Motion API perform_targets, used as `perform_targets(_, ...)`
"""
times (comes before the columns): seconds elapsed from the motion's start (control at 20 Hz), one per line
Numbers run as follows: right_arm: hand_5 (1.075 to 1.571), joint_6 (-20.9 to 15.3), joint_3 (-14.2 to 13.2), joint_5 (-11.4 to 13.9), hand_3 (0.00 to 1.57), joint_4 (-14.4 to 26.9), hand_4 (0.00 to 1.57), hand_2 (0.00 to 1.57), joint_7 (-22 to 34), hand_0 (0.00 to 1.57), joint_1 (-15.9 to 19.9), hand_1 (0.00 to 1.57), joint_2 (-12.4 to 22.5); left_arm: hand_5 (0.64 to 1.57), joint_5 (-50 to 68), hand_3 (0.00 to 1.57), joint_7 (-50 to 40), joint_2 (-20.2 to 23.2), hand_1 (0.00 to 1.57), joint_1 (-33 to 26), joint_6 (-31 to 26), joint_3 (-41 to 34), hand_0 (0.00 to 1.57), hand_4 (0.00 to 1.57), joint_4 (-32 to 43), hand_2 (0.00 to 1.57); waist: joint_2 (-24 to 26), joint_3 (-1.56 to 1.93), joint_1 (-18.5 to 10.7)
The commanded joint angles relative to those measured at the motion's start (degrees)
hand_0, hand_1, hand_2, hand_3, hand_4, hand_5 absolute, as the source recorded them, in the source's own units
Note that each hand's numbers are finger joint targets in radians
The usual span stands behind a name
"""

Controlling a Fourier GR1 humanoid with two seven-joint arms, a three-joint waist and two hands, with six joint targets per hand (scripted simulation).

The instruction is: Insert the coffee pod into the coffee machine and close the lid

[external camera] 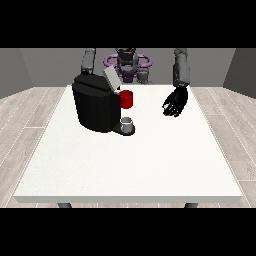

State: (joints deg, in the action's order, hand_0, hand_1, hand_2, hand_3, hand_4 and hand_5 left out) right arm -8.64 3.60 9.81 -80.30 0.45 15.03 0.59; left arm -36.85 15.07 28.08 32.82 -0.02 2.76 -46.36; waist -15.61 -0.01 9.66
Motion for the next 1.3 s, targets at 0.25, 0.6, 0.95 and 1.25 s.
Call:
perform_targets(0.25,1.571,-0.1,-0.7,-0.4,0.0,2.6,0.0,0.0,-0.3,0.0,-0.6,0.0,0.1,1.571,-9.2,0.77,-2.2,-0.7,0.76,0.4,-0.4,5.2,0.76,0.35,6.2,0.93,1.6,0.02,0.5)
perform_targets(0.6,1.571,-0.1,-2.1,0.9,0.0,3.2,0.0,0.0,1.3,0.0,0.0,0.0,3.3,1.571,-10.7,0.96,2.5,-0.5,0.91,2.1,-0.6,3.8,0.91,0.41,10.7,1.05,2.9,-0.02,-0.1)
perform_targets(0.95,1.571,-2.3,-2.0,2.0,0.0,6.0,0.0,0.0,-3.1,0.0,-1.6,0.0,1.6,1.571,-6.2,1.33,7.6,-1.8,1.42,6.3,-1.7,-1.3,1.42,0.49,10.6,1.4,2.7,-0.01,-0.9)
perform_targets(1.25,1.571,-2.7,-4.4,1.3,0.0,13.0,0.0,0.0,-4.1,0.0,0.0,0.0,1.6,1.571,-6.2,1.31,2.8,-5.3,1.41,9.8,-12.1,0.5,1.41,0.51,7.1,1.4,8.6,0.03,-3.6)
